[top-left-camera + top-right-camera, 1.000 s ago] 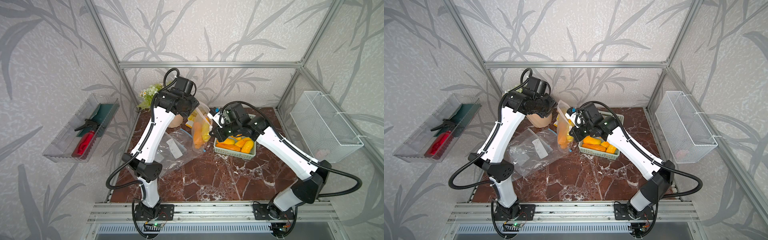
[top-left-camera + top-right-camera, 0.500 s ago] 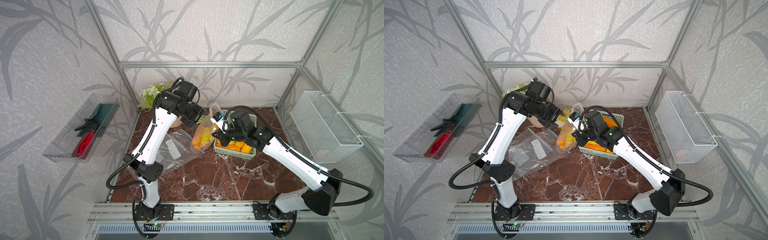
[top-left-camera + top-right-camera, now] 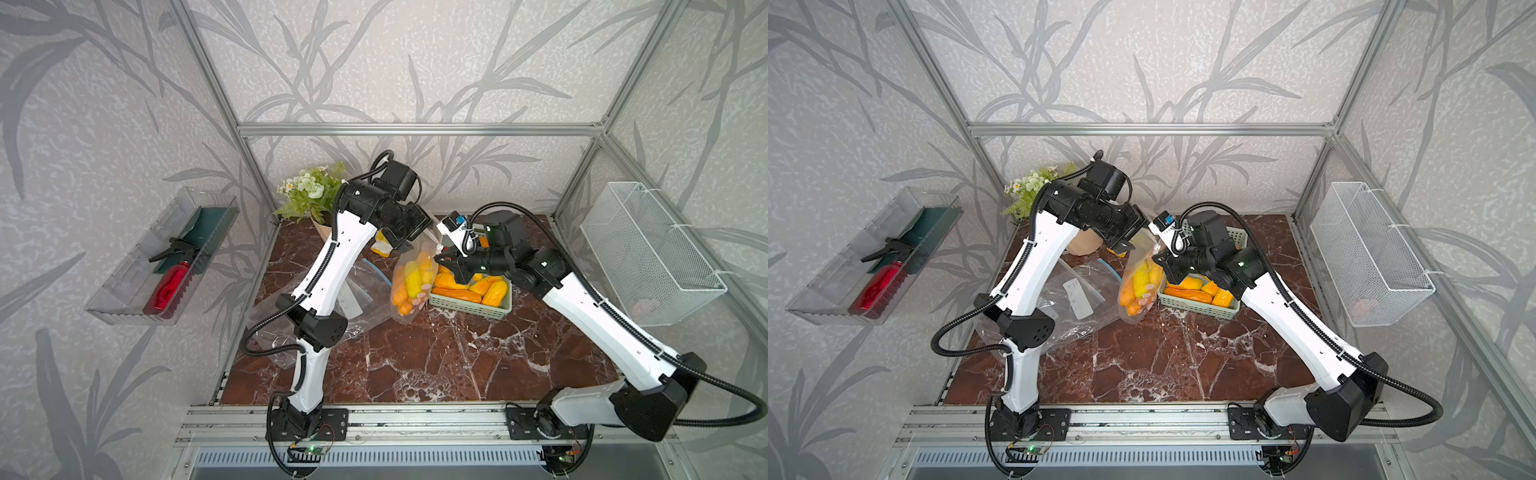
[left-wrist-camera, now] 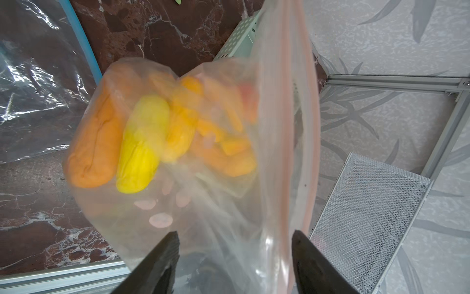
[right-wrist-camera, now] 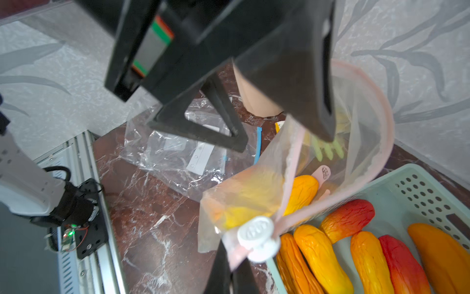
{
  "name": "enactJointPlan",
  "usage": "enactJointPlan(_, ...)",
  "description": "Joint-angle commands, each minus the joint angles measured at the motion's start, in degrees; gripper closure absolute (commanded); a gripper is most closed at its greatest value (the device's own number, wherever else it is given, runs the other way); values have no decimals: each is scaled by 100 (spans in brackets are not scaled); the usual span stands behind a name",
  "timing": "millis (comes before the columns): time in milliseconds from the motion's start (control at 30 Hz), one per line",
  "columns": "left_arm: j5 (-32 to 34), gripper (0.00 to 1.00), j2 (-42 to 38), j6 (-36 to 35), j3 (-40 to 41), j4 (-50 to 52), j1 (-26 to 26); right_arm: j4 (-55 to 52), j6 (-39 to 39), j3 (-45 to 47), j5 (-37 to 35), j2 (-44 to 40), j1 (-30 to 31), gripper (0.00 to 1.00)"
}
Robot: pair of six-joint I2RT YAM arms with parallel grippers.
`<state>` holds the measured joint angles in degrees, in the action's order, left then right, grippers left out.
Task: Place the mango in a zip-top bag and seal the zipper
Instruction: Adjust the zipper food storage bag at the center of the board.
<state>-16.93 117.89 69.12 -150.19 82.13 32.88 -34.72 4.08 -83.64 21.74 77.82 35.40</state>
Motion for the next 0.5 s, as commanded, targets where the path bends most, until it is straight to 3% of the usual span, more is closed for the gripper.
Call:
enactJointPlan(0,182,30,-346,187,98,30,6,-778,94,-126,516,-398,-104,100)
enactJointPlan(200,-65,30,-515,1098,166,9,27,-1235,348,326,314,-838,-602,100)
enactJointPlan(467,-797,31,-349,2463,236,-39,515,-869,1182,563,-1020,-850,-679,100)
